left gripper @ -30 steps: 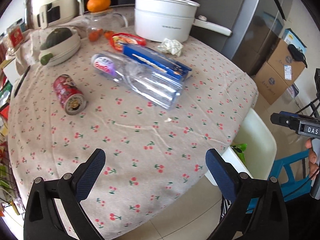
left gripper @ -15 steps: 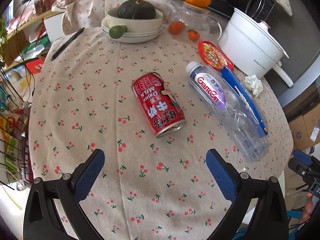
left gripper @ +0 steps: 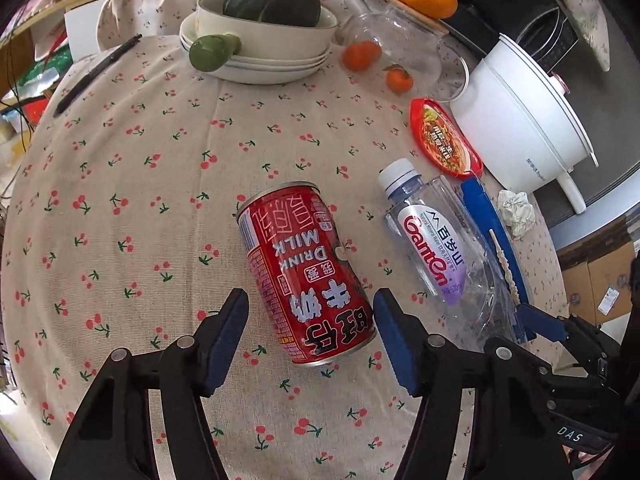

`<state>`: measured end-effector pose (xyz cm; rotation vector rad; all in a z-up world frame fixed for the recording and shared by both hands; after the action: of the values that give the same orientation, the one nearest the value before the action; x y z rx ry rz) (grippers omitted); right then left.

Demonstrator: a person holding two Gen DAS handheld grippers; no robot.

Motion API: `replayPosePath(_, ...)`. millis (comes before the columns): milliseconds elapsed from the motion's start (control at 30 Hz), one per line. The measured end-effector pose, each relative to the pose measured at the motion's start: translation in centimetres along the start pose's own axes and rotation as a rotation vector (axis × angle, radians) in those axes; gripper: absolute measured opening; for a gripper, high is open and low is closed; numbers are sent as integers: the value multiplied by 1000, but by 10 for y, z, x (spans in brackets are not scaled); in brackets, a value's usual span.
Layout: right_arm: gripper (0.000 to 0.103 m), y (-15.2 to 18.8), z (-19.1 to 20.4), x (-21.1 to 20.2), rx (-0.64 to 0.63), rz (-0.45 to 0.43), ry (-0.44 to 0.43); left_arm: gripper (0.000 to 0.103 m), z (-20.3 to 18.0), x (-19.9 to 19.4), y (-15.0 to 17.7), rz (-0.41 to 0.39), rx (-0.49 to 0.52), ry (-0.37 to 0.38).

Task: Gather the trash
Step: 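Grasp the red milk can with the left tool while the right tool grasps the water bottle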

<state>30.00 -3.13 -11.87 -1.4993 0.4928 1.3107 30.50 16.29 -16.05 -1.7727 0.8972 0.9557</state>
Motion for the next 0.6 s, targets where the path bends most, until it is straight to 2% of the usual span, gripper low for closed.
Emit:
replayPosePath(67, 67, -1, 0, 10, -5, 16, 2, 58, 0, 6, 0, 16, 2, 4)
replayPosePath(200, 67, 1, 1, 25, -13, 31, 18, 56, 1, 11, 3, 15, 11, 9)
replayPosePath(300, 65, 4, 4, 24, -24, 20, 29, 55, -1, 6, 9, 4, 52, -20)
replayPosePath(600, 62, 17, 13, -20, -4, -25, 9, 55, -16, -43, 33, -32, 93, 33)
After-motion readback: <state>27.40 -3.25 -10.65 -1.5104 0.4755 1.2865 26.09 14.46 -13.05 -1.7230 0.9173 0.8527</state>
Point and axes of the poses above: each gripper's, at about its wrist camera, not at the fingertips, and x roughly the way its jaws point, z to its left, y to its underside, the point moved 3 cm from there along x, roughly the way its jaws point, and after that the axes turned 1 degree about -y, right-handed, at the moved point
